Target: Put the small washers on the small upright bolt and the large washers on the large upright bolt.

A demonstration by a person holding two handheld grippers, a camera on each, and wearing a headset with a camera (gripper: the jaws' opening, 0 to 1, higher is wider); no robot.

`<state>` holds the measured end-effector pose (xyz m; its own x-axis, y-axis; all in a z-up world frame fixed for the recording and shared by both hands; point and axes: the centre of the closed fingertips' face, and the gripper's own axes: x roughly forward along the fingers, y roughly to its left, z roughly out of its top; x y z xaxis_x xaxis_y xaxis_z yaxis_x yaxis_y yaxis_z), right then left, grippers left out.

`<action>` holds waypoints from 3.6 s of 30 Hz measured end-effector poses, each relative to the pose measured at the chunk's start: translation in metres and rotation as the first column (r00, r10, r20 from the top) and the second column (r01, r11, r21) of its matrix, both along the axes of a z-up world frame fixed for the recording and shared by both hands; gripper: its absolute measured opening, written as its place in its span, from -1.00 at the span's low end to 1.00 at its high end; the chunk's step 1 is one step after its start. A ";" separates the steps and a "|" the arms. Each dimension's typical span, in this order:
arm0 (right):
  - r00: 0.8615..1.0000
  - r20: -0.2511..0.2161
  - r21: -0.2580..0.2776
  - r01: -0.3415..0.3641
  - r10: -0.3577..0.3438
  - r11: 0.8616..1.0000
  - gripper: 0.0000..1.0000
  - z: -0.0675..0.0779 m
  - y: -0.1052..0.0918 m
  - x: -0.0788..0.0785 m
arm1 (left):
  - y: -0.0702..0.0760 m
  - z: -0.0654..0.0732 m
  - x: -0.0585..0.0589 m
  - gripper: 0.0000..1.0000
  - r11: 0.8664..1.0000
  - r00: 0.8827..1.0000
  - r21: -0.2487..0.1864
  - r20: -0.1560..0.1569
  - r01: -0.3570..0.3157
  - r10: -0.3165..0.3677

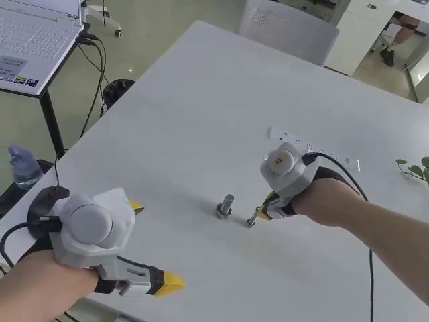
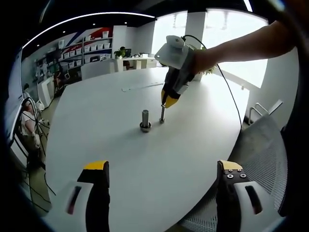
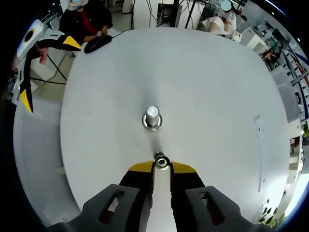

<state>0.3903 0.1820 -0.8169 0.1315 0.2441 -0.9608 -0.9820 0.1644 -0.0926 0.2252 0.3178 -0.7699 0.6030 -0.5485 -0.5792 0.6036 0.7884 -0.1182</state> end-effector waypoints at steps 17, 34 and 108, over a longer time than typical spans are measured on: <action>1.000 -0.011 -0.026 -0.009 0.009 1.000 -0.75 -0.011 0.000 0.000 | 0.001 -0.005 -0.002 0.79 1.000 1.000 0.000 -0.021 -0.004 0.004; 1.000 -0.021 -0.046 -0.023 0.022 0.999 -0.74 -0.035 -0.001 -0.001 | 0.004 -0.011 0.003 0.78 1.000 0.999 0.006 -0.032 -0.006 0.006; 1.000 0.009 0.067 -0.002 0.001 0.998 -0.43 0.000 -0.001 -0.010 | 0.006 0.003 -0.008 0.71 0.997 0.997 0.034 -0.036 0.062 -0.061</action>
